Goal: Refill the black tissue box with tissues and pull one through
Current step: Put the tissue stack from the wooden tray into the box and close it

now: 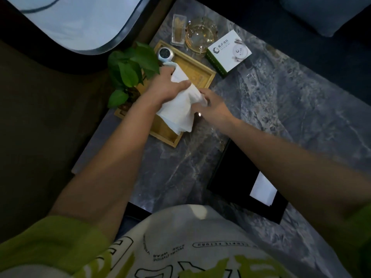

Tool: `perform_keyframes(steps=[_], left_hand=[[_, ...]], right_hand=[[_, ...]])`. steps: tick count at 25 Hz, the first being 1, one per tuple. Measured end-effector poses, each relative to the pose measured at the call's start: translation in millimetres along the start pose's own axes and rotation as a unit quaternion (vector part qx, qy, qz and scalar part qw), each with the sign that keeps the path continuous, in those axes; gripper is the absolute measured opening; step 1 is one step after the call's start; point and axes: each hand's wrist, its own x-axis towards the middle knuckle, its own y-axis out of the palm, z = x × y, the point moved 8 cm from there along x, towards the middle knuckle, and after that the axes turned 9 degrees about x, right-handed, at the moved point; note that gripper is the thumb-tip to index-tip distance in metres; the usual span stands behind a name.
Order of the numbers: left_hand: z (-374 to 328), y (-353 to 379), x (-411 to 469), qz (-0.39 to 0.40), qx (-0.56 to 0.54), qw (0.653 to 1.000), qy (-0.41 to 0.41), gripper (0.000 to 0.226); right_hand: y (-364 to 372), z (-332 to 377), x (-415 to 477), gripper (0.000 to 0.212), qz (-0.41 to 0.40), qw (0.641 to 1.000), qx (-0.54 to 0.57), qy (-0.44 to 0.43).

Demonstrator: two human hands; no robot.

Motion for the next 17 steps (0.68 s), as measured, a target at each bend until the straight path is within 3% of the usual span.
perform_keyframes(steps=[3, 5, 7, 12, 17], left_hand=[[-25, 5, -39, -0.004, -0.097, 0.994, 0.058, 0.038], [-32, 12, -64, 0.010, -0.137, 0.988, 0.076, 0.032], [-35, 23, -86, 0.034, -0.175, 0.980, 0.087, 0.027], [-44, 68, -135, 0.071, -0.159, 0.978, 0.118, 0.014], [-64, 124, -174, 0.118, -0.173, 0.967, 0.147, 0.018]], right_hand=[[-11, -7, -31, 0.040, -0.007, 0.959, 0.273, 0.078], [-17, -14, -54, 0.047, 0.003, 0.921, 0.370, 0.120], [-31, -22, -78, 0.055, -0.003, 0.910, 0.395, 0.125], [-76, -36, -148, 0.046, -0.039, 0.888, 0.456, 0.052], [-120, -62, -220, 0.044, -0.096, 0.915, 0.392, 0.012]])
